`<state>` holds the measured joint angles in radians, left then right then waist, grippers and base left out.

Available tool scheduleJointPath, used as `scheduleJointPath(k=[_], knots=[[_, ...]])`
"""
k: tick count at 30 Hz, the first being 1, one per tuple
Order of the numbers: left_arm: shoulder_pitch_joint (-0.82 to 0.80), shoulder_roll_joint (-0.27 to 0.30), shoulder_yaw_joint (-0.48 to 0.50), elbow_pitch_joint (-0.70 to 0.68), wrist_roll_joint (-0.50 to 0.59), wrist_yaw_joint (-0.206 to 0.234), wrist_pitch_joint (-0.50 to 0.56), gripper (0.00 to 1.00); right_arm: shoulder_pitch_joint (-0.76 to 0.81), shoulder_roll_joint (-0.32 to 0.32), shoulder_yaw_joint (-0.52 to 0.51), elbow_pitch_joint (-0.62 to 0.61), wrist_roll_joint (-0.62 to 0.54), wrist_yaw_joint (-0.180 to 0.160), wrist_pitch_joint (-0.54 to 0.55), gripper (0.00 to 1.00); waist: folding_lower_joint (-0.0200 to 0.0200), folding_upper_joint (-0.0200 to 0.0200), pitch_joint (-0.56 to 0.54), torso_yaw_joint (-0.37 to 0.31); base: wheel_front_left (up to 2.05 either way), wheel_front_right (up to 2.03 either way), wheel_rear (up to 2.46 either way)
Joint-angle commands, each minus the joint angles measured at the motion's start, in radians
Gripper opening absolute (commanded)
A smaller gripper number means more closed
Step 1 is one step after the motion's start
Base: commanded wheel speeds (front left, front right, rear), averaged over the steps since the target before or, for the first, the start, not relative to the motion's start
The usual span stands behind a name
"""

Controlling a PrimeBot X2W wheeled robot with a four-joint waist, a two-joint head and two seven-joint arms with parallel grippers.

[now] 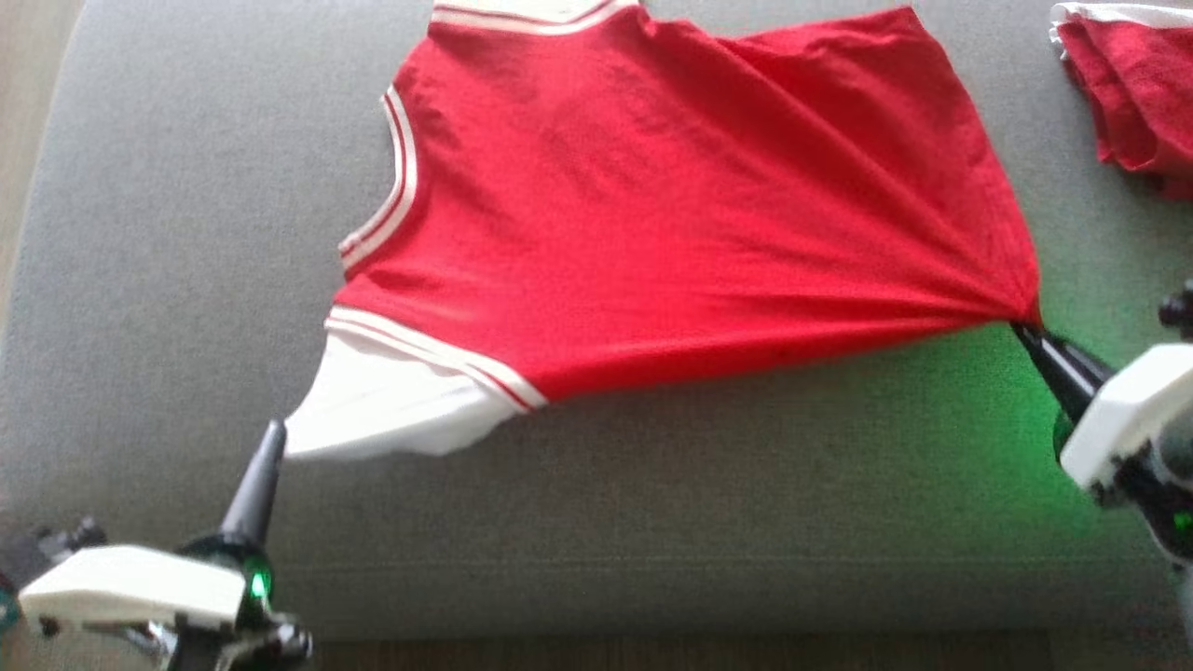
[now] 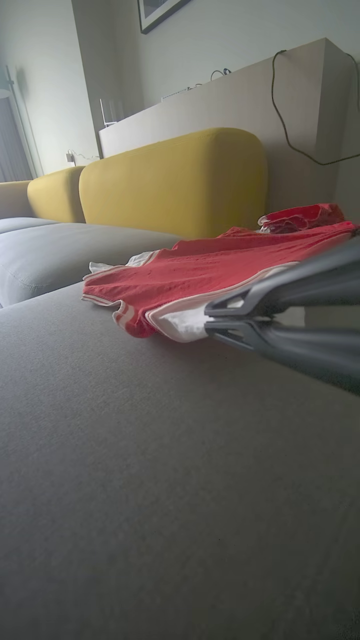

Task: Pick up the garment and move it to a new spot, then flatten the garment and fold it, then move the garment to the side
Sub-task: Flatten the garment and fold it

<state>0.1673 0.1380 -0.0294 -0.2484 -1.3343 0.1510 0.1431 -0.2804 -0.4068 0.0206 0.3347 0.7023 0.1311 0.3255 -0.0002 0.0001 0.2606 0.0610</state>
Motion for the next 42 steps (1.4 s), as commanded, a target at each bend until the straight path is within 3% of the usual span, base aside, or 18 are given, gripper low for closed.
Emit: scheduleJointPath(k=[1, 8, 17, 22, 27, 33, 34, 35, 42], knots=[[-0.018, 0.020, 0.039, -0.045, -0.004, 0.004, 0.004, 0.00, 0.012, -0.014, -0.006, -0.041, -0.006, 0.000, 0.006, 0.00, 0.0002, -0.0001, 0.000, -0.001, 0.00, 0.00, 0.00], [0.093, 0.014, 0.031, -0.188, -0.006, 0.053, 0.018, 0.00, 0.190, 0.049, -0.161, -0.289, -0.072, 0.000, 0.137, 0.00, 0.0002, -0.0001, 0.004, 0.000, 0.00, 0.00, 0.00], [0.051, -0.022, 0.001, -0.179, -0.028, 0.036, 0.013, 0.00, 0.210, 0.150, -0.214, -0.413, -0.138, 0.000, 0.239, 0.00, 0.0002, -0.0001, -0.001, -0.007, 0.00, 0.00, 0.00], [-0.087, -0.044, -0.015, -0.144, -0.062, 0.027, 0.017, 0.00, 0.103, 0.154, -0.198, -0.378, -0.195, 0.000, 0.261, 0.00, 0.0002, -0.0001, 0.007, 0.000, 0.00, 0.00, 0.00], [-0.264, -0.059, -0.026, -0.045, -0.067, 0.021, -0.005, 0.00, -0.095, 0.179, -0.175, -0.251, -0.234, 0.000, 0.261, 0.00, 0.0002, -0.0001, 0.036, 0.009, 0.00, 0.00, 0.00], [-0.425, -0.078, -0.028, 0.109, -0.084, -0.011, -0.078, 0.00, -0.349, 0.237, -0.139, -0.031, -0.266, 0.000, 0.137, 0.00, 0.0002, -0.0001, 0.088, 0.023, 0.00, 0.00, 0.00], [-0.441, -0.079, -0.026, 0.132, -0.089, -0.017, -0.095, 0.00, -0.374, 0.243, -0.135, 0.001, -0.267, 0.000, 0.105, 0.22, 0.0002, -0.0001, 0.096, 0.026, 0.00, 0.00, 0.00], [-0.456, -0.081, -0.026, 0.153, -0.094, -0.024, -0.109, 0.00, -0.393, 0.245, -0.132, 0.031, -0.271, 0.000, 0.076, 1.00, 0.0002, -0.0001, 0.101, 0.029, 0.00, 0.00, 0.00], [-0.496, -0.086, -0.027, 0.266, -0.143, -0.083, -0.198, 0.00, -0.337, 0.176, -0.118, 0.055, -0.230, 0.000, -0.035, 1.00, 0.0002, -0.0001, 0.110, 0.035, 0.00, 0.00, 0.00]])
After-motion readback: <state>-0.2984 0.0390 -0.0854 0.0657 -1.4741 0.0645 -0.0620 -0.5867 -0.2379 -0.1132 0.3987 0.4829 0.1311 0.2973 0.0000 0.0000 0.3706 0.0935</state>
